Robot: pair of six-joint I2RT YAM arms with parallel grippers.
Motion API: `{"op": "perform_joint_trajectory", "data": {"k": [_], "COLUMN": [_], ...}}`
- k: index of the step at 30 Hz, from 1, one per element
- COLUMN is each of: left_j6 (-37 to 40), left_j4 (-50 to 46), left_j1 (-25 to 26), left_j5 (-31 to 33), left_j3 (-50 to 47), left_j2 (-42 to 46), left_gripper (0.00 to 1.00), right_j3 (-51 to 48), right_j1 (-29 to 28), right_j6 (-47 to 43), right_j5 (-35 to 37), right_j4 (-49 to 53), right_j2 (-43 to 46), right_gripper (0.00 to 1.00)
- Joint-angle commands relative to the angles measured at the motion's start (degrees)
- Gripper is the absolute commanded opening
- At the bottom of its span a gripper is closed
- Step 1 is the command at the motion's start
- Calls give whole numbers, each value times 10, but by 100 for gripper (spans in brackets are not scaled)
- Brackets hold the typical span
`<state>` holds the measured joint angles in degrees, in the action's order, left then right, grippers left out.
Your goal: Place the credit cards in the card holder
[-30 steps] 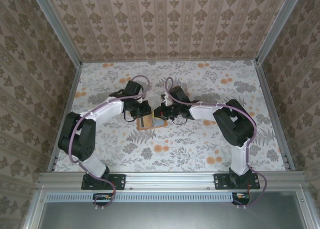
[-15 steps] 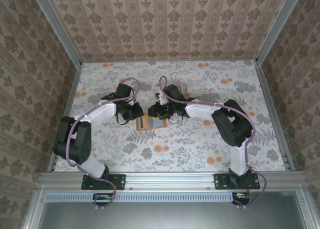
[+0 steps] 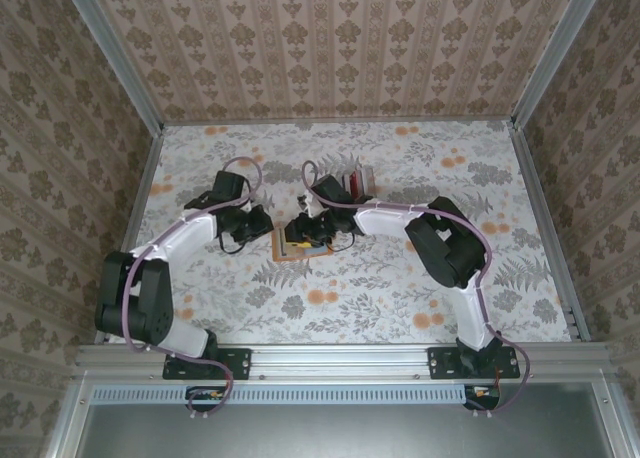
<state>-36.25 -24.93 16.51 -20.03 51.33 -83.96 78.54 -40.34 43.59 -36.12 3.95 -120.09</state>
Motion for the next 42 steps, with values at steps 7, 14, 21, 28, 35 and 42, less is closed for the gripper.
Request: {"op": "perform_joint_trajectory", "data": {"k": [7,14,21,28,35,42], "left_j6": [-4,7,19,35,43,44], "left_j4": [5,16,8,-16,-40,-58], "left_j1": [-16,-11,29,78,92,121], "left_j5": [3,-23,-29,-39,-53,-72], "left_j3": [-13,20,109,241,355,439], "left_j2": [26,0,-76,-195,-294,-364], "left_gripper": [16,20,23,28,36,39], "right_j3": [40,12,-14,-19,24,88], "right_j1": [-11,30,117,192,212,211], "right_j6": [-42,-68,-119,-147,-175,-188], "right_j5": [28,70,161,229,258,253], "right_j4": [76,108,180,214,242,262], "right_j2": [4,112,190,200,156,90], "right_gripper": [42,43,43,44,47,48]}}
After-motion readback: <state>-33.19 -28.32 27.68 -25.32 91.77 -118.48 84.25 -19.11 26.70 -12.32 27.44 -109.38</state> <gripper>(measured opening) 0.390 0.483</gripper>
